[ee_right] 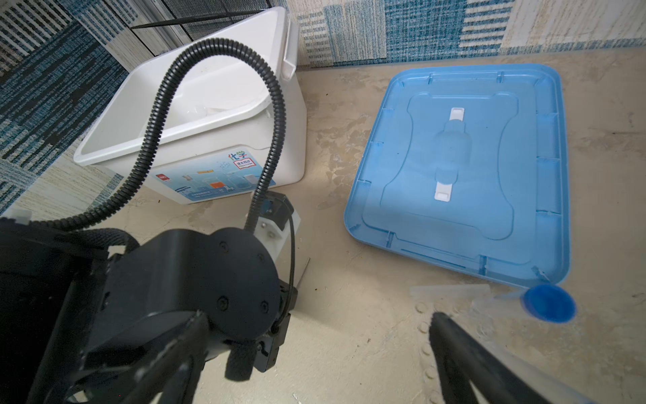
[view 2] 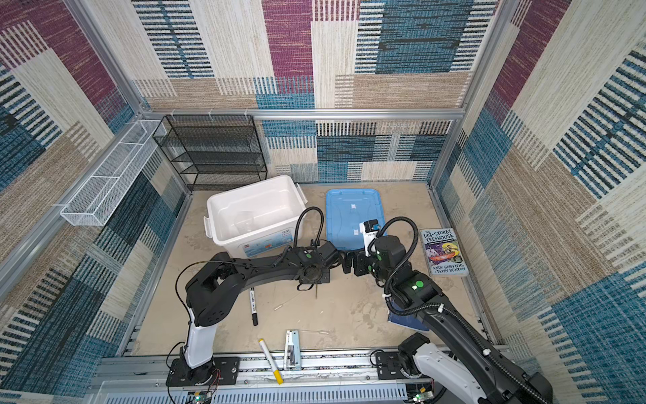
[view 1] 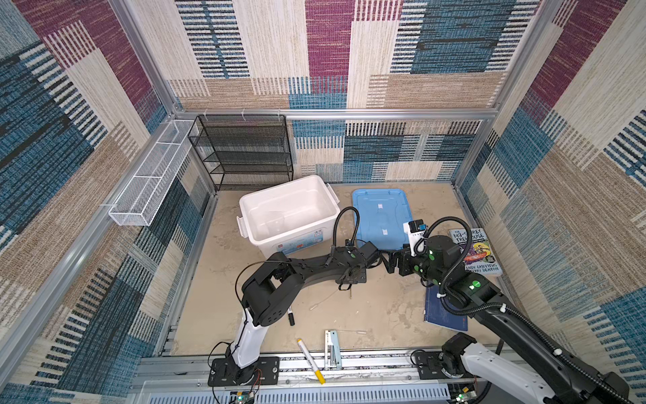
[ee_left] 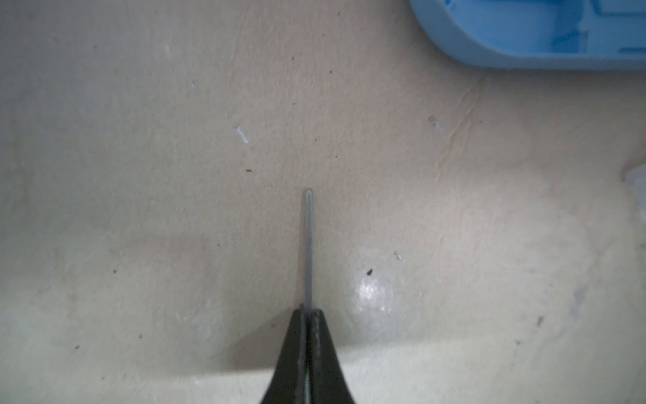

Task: Organize the chemistry lab equipment
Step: 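Close the left gripper on the metal tweezers, then lift the tweezers with the left gripper toward the white bin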

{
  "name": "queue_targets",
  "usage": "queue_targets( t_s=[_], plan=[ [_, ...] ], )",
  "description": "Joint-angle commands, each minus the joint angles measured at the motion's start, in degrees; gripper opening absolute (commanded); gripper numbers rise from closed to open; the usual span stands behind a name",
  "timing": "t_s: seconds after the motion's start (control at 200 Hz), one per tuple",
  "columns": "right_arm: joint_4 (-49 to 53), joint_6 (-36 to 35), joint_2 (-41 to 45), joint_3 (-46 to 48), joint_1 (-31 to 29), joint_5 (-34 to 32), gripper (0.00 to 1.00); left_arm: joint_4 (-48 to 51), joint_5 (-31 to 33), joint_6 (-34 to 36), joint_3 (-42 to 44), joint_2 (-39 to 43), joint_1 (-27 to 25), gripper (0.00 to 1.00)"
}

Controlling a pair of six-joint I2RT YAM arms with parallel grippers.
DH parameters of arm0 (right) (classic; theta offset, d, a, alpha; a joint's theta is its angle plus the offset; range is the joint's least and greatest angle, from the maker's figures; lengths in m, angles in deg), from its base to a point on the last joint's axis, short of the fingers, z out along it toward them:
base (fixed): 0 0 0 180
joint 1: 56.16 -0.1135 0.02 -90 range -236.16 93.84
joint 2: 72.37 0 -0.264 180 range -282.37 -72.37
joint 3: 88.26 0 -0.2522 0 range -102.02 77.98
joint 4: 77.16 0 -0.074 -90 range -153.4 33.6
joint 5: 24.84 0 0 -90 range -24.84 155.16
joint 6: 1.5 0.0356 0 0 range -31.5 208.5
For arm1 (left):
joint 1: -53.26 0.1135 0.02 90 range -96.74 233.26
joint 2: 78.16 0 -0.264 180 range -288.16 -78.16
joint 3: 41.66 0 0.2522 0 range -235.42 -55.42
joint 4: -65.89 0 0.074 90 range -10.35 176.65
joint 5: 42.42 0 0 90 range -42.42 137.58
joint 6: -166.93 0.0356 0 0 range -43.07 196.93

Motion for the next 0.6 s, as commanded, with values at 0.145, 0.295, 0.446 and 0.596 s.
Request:
queue_targets(
  t_s=[0.145, 0.295, 0.446, 0.596],
  plan=[
    [-3.1, 0.6, 0.6, -0.9, -0.1, -2.3, 1.0, 2.2, -1.0, 2.4, -0.6, 0.6, -0.2, 0.0],
    [-3.5, 0.6, 1.8, -1.8, -0.1, -4.0, 1.0, 0.9, -0.9, 4.9, -0.7, 6.5, 0.0, 0.0],
    [-6.0, 0.3, 2.9, -3.2, -0.1, -4.7, 1.0, -1.9, -0.4, 12.0, 0.0, 16.1, 2.5, 0.0],
    [-9.5, -1.3, -0.7, -6.9, -0.1, -3.1, 0.99, -0.1, -4.6, 20.5, -3.1, 23.2, 8.1, 0.0]
  ],
)
